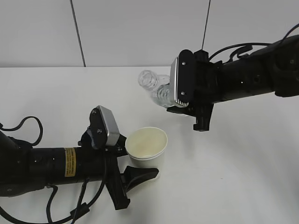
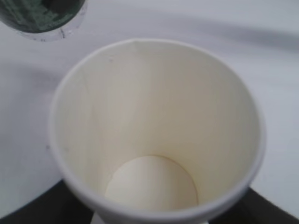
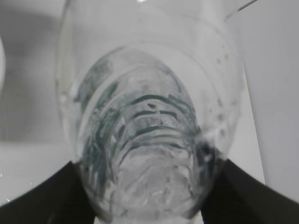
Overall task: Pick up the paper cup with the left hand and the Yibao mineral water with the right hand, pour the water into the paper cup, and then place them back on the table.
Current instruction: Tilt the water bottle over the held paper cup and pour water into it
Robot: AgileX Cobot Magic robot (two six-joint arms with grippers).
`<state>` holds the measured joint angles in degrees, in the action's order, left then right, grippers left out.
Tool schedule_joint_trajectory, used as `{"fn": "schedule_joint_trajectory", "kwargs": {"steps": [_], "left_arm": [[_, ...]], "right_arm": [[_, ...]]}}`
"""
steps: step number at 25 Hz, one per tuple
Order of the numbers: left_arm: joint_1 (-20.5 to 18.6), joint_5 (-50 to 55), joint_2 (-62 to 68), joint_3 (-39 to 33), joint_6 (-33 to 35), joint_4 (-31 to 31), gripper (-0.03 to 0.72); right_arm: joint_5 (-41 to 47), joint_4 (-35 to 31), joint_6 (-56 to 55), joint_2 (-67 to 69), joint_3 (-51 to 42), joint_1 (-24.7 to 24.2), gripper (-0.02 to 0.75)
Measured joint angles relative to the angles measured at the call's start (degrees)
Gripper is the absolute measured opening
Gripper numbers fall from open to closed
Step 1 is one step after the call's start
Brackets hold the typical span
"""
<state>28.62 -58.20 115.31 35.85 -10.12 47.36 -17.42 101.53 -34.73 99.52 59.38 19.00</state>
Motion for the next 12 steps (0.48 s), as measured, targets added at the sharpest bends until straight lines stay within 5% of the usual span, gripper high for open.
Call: {"fn": "schedule_joint_trajectory", "kwargs": {"steps": [12], "left_arm": [[0.0,0.0,0.0,0.0,0.0,-0.06,0.452]], "right_arm": [[1.86,4.08,10.23,0.0,0.0,0.0,0.415]]}}
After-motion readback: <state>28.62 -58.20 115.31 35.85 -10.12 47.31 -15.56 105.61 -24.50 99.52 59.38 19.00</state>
